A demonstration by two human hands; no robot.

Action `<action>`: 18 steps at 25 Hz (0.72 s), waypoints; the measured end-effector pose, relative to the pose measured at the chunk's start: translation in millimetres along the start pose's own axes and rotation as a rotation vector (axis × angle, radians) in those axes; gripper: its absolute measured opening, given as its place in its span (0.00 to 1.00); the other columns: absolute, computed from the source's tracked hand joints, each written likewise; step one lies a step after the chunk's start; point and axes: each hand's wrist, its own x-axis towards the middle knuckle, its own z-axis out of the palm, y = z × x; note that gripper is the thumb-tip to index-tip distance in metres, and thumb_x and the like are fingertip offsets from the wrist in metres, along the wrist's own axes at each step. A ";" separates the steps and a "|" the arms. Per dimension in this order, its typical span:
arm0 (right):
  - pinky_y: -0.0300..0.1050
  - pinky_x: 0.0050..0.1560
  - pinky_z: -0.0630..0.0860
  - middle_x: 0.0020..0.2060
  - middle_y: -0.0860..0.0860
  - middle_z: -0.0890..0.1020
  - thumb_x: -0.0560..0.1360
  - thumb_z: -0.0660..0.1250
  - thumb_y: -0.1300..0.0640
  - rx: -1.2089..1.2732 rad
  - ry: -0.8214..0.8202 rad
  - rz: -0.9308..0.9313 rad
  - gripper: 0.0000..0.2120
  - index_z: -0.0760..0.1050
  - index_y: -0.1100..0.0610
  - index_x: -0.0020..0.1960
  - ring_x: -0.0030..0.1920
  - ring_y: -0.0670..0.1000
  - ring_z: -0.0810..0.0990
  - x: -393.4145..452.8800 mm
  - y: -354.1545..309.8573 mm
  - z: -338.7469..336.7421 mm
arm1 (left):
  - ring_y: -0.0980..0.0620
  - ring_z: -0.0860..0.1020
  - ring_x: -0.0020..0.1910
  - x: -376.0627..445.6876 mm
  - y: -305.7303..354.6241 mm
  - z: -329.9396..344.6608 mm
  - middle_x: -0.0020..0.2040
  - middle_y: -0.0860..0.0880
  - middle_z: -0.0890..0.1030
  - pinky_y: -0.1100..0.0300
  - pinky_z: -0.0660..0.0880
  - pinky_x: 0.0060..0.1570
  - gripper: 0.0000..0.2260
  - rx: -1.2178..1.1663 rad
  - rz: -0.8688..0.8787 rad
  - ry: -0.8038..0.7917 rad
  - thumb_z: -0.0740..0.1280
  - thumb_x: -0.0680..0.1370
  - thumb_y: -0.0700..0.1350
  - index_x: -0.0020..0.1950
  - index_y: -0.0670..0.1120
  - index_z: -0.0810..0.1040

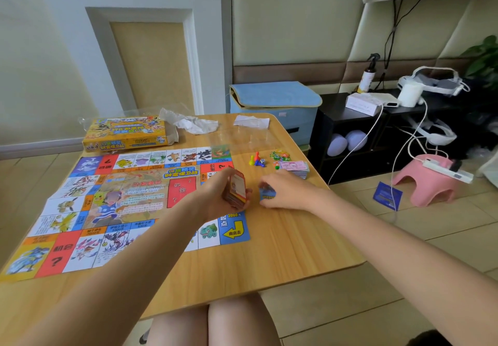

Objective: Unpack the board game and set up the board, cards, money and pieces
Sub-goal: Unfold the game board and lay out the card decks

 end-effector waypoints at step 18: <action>0.33 0.21 0.67 0.43 0.60 0.79 0.79 0.61 0.62 0.814 0.154 0.286 0.08 0.75 0.65 0.53 0.27 0.48 0.72 0.9 7.4 -21.0 | 0.44 0.78 0.40 -4.9 -7.4 -0.3 0.43 0.39 0.78 0.50 0.76 0.42 0.03 0.070 0.050 0.061 0.59 0.80 0.39 0.49 0.40 0.70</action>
